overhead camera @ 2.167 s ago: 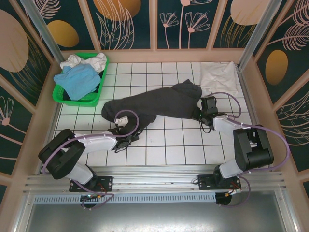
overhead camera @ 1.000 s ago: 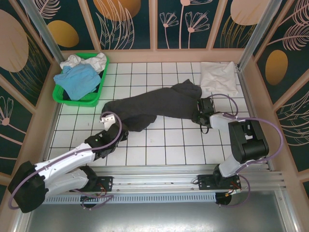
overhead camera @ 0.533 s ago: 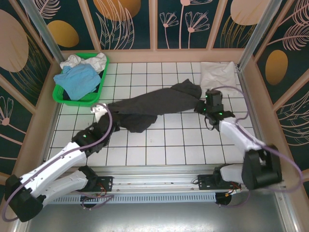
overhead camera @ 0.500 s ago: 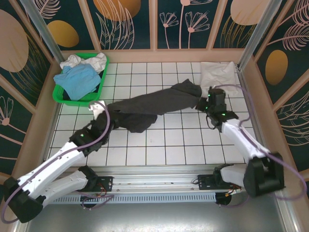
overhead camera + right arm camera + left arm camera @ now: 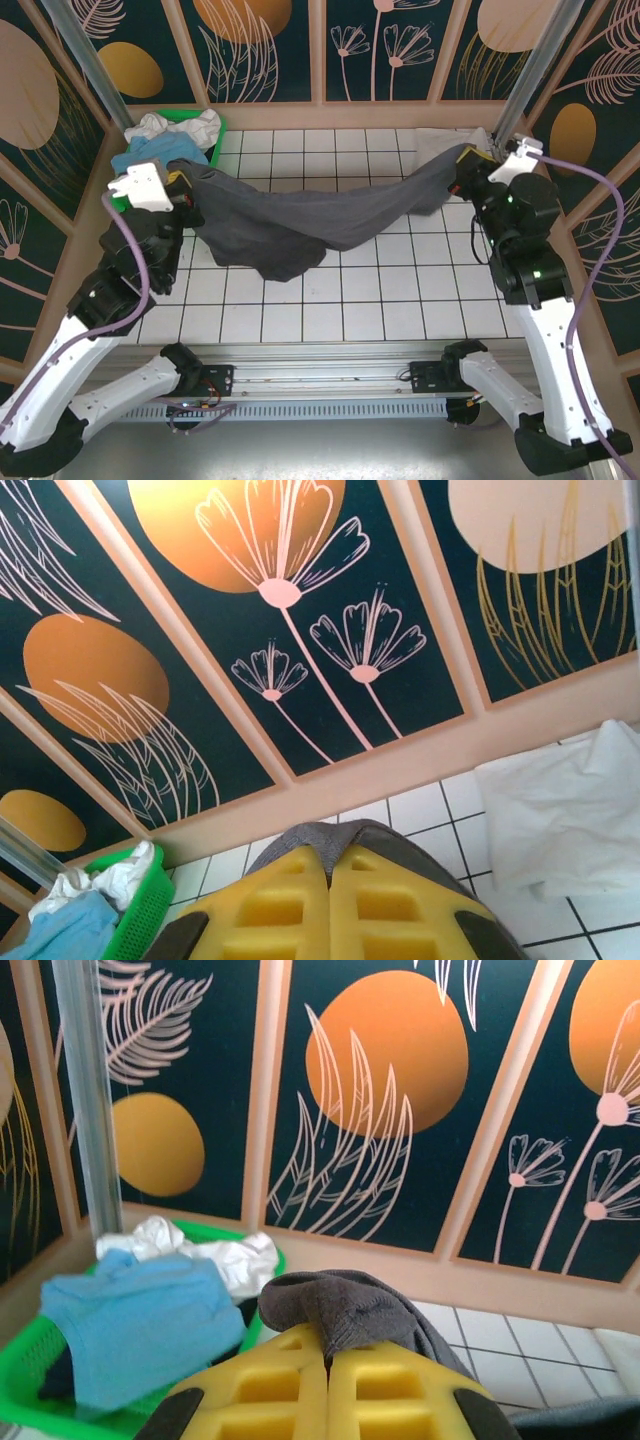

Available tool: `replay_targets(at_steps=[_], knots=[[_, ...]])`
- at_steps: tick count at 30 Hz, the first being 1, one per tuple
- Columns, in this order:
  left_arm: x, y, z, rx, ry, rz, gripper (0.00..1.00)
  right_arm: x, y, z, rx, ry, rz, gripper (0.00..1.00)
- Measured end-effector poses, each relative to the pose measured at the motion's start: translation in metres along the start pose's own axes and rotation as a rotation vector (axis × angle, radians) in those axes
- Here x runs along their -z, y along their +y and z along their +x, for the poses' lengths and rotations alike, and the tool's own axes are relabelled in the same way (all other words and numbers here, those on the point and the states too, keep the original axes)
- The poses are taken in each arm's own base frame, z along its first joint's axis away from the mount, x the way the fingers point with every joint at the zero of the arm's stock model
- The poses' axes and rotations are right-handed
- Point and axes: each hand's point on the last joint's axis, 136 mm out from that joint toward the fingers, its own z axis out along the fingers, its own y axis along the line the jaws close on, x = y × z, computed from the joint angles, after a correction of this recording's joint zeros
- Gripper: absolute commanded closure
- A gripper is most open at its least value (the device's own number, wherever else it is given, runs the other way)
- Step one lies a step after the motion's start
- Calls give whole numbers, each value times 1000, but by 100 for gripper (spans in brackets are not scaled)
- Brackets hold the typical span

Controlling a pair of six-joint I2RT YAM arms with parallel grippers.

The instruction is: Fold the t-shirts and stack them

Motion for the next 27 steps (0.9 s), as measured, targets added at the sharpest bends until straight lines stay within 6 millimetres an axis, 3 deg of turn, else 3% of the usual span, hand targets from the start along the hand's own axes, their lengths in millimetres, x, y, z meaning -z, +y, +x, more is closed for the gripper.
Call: replay_targets(at_steps=[2, 4, 7, 9, 12, 15, 17, 19, 22, 25, 27], knots=[[-21, -5, 2, -48, 3, -37, 100, -26, 0, 11, 6, 47, 12, 100], [-53, -6, 6, -90, 24, -77, 100, -67, -3, 28, 22, 113, 44, 100], [-119, 0, 14, -125, 81, -120, 100, -134, -11, 55, 50, 203, 100, 100], [-159, 4, 7, -131, 102, -130, 100, -165, -14, 62, 67, 225, 130, 100], [-214, -6, -39, -125, 70, -94, 100, -195, -8, 42, 78, 189, 152, 100], [-243, -31, -114, -90, -56, 5, 100, -200, 14, -14, 68, 64, 120, 100], [-232, -47, -159, -66, -154, 86, 100, -187, 31, -57, 61, -31, 86, 100], [-201, -55, -190, -55, -216, 154, 100, -166, 48, -101, 56, -141, 48, 100], [-140, -51, -203, -54, -251, 215, 100, -125, 57, -136, 61, -240, 11, 100], [-76, -33, -179, -49, -269, 240, 100, -91, 52, -133, 69, -265, -13, 100], [-49, -22, -151, -31, -268, 255, 100, -78, 38, -103, 75, -229, -22, 100]])
